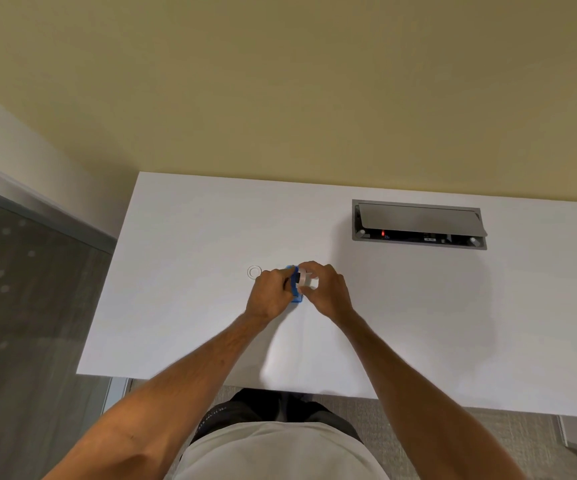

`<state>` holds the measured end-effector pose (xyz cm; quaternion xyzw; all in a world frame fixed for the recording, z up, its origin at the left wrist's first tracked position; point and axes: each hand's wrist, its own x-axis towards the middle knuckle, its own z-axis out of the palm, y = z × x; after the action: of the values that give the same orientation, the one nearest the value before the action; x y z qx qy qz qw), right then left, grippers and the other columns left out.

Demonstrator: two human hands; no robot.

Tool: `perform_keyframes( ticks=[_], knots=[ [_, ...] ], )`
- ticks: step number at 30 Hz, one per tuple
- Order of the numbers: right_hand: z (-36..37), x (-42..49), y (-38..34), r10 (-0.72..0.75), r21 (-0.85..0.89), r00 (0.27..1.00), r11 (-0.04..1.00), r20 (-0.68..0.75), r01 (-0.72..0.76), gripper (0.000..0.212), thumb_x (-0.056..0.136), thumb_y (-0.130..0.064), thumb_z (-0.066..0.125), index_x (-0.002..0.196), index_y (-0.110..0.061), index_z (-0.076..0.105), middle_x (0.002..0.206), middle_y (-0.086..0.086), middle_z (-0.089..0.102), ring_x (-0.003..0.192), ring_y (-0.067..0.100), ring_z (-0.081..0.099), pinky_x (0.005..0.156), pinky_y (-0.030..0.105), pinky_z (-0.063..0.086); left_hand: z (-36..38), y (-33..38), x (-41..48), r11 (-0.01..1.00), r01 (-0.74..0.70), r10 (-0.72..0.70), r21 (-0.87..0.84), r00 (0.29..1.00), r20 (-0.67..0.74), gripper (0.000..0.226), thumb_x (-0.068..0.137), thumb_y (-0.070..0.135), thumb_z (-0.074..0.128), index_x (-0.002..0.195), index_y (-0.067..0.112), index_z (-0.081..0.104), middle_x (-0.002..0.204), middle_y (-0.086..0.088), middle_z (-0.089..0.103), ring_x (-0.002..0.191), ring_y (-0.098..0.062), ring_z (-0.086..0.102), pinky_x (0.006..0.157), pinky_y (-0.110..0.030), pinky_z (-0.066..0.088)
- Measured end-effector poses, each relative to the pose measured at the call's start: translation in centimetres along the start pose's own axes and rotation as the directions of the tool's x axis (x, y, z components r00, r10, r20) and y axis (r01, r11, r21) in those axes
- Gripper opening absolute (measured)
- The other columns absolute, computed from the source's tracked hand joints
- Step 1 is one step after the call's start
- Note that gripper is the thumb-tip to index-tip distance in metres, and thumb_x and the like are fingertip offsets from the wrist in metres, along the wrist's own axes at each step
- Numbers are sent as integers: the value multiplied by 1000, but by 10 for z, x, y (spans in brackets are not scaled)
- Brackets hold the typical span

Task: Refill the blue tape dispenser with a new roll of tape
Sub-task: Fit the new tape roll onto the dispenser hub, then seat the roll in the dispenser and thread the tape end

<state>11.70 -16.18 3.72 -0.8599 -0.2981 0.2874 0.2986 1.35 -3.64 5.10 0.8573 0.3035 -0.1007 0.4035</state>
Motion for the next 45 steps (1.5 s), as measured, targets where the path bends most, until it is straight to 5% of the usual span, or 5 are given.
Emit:
perform_keyframes(
  ticks=[5,9,16,31,45],
  knots=[
    [7,14,0,-11,-143,999,990,45,17,41,90,-22,72,130,-21,61,125,-3,69,115,19,62,99,37,50,0,-12,2,999,30,-30,-22,999,24,49,94,8,60,142,0,51,132,-20,67,119,-38,64,102,-49,55],
    [15,24,5,-2,-196,997,981,74,16,39,93,-21,68,131,-22,59,129,-4,66,118,18,58,99,36,46,4,-27,14,993,-71,60,97,992,114,61,89,15,73,142,-1,48,132,-15,57,125,-35,57,108,-44,49],
    [26,37,13,4,-148,997,989,77,7,41,94,-25,69,133,-19,58,133,-3,64,121,18,58,103,33,46,19,-46,30,949,-185,150,256,977,149,89,92,37,75,163,7,29,167,-6,37,157,-23,36,133,-33,21],
    [37,52,18,32,-167,997,986,76,-19,44,94,-32,70,134,-20,57,135,-2,63,123,18,59,108,31,47,27,-50,43,985,-154,142,77,980,139,80,89,7,75,159,7,37,156,-4,55,147,-24,50,136,-40,17],
    [43,52,19,5,-305,998,952,63,14,47,93,-33,70,136,-21,54,135,-3,62,125,17,56,106,31,44,26,-49,45,992,-122,114,43,981,156,76,89,6,75,156,8,40,146,-7,62,139,-27,56,134,-42,22]
  ],
)
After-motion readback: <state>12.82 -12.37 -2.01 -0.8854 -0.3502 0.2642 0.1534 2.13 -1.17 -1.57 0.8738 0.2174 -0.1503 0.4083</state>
